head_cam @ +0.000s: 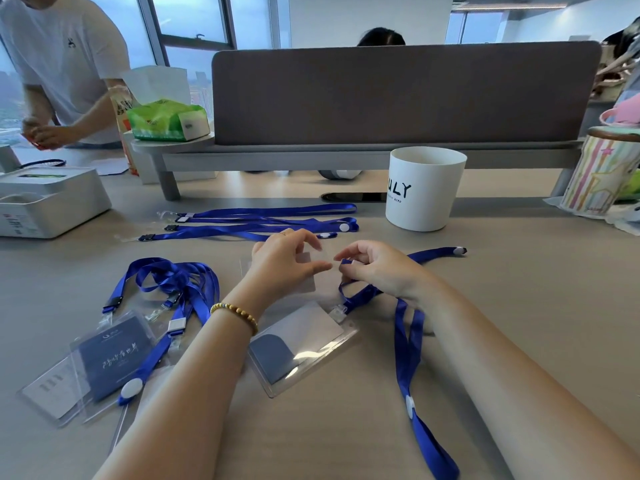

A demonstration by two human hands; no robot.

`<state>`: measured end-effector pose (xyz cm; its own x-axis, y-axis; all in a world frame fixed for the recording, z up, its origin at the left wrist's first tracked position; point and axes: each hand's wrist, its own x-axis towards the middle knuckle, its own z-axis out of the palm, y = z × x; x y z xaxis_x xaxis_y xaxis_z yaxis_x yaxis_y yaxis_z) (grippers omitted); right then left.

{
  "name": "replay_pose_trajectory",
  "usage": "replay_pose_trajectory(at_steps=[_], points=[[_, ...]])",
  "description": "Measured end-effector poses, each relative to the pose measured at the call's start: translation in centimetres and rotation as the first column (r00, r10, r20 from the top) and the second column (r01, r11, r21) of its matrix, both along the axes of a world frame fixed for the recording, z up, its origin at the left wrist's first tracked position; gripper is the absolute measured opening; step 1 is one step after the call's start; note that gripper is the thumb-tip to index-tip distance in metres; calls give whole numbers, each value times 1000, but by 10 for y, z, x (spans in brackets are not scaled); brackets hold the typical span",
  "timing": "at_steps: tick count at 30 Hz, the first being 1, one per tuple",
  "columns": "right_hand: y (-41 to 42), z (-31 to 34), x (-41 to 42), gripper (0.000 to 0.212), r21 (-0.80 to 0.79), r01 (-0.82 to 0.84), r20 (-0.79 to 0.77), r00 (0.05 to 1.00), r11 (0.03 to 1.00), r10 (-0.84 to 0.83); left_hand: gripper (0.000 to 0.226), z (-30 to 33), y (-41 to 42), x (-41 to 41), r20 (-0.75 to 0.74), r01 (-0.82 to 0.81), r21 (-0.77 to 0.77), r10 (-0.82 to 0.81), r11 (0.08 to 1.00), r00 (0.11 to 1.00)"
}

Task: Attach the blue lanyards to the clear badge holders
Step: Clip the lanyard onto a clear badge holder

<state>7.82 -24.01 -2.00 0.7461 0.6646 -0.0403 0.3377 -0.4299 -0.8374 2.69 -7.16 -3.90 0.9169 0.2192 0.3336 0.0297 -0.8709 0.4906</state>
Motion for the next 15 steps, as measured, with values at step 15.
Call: replay_pose_trajectory(at_steps=[15], points=[[3,-2,-1,12,-27,29,165,986,999,-24,19,14,-4,-6,-106,99,-144,-115,985,988]])
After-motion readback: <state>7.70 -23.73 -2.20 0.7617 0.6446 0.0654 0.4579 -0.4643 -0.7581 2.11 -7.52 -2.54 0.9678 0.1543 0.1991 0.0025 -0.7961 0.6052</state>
